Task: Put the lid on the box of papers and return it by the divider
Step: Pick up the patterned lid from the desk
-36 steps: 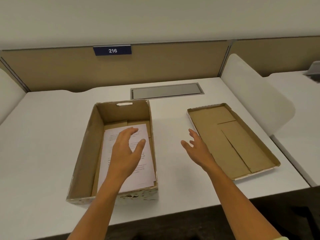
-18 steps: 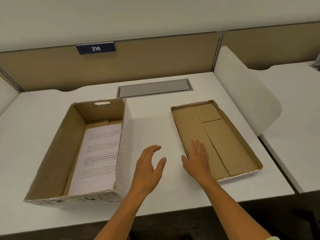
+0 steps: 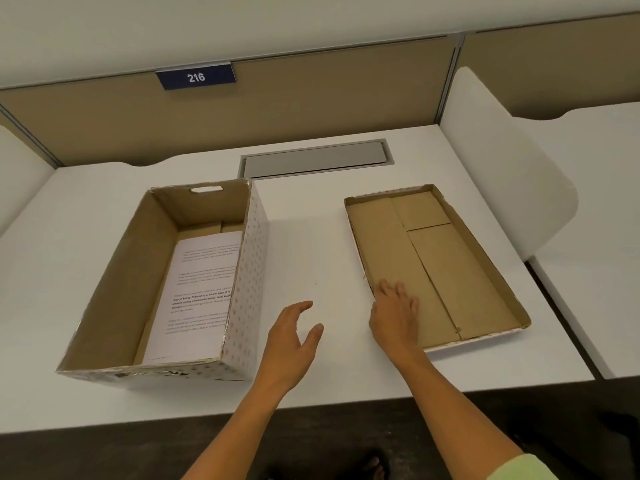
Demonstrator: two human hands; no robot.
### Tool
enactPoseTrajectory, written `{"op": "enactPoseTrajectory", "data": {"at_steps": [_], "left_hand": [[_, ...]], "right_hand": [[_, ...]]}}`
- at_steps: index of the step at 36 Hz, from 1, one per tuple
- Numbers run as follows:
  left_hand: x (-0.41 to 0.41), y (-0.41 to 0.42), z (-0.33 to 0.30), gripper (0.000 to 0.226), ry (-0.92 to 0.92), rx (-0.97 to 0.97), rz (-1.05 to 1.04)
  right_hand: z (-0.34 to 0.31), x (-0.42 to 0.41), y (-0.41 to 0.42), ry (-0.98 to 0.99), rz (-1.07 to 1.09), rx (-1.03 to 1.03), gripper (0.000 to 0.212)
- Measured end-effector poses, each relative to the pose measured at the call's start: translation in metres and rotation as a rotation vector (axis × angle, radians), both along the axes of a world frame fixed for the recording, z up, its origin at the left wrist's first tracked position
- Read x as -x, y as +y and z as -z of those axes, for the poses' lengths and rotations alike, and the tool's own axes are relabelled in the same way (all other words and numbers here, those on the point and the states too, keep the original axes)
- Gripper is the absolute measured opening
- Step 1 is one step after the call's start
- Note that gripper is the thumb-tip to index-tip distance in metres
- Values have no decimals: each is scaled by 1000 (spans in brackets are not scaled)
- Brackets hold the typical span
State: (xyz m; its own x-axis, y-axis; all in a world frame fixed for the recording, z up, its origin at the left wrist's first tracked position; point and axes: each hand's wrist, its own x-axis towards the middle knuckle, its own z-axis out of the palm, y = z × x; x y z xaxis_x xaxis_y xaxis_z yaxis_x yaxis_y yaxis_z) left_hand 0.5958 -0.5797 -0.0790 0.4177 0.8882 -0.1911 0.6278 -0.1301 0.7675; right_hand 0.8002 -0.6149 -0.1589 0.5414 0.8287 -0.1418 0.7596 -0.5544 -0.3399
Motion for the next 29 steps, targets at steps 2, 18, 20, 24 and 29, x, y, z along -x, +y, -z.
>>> {"op": "enactPoseTrajectory", "data": {"at_steps": [2, 18, 20, 24, 29], "left_hand": [[2, -1, -1, 45, -6, -6, 20], [32, 5, -23, 56, -166, -36, 230], [38, 5, -25, 54, -181, -44, 276], [56, 6, -27, 47, -189, -72, 375], [76, 5, -32, 48, -234, -73, 432]], "right_hand": [[-5, 0, -4, 4, 24, -48, 51], [-106, 48, -47, 98, 130, -559, 37], [-120, 58, -54, 123, 168, -637, 35], [-142, 86, -67, 109, 254, -779, 34], [-167, 122, -87, 283, 343, -928, 38]]}}
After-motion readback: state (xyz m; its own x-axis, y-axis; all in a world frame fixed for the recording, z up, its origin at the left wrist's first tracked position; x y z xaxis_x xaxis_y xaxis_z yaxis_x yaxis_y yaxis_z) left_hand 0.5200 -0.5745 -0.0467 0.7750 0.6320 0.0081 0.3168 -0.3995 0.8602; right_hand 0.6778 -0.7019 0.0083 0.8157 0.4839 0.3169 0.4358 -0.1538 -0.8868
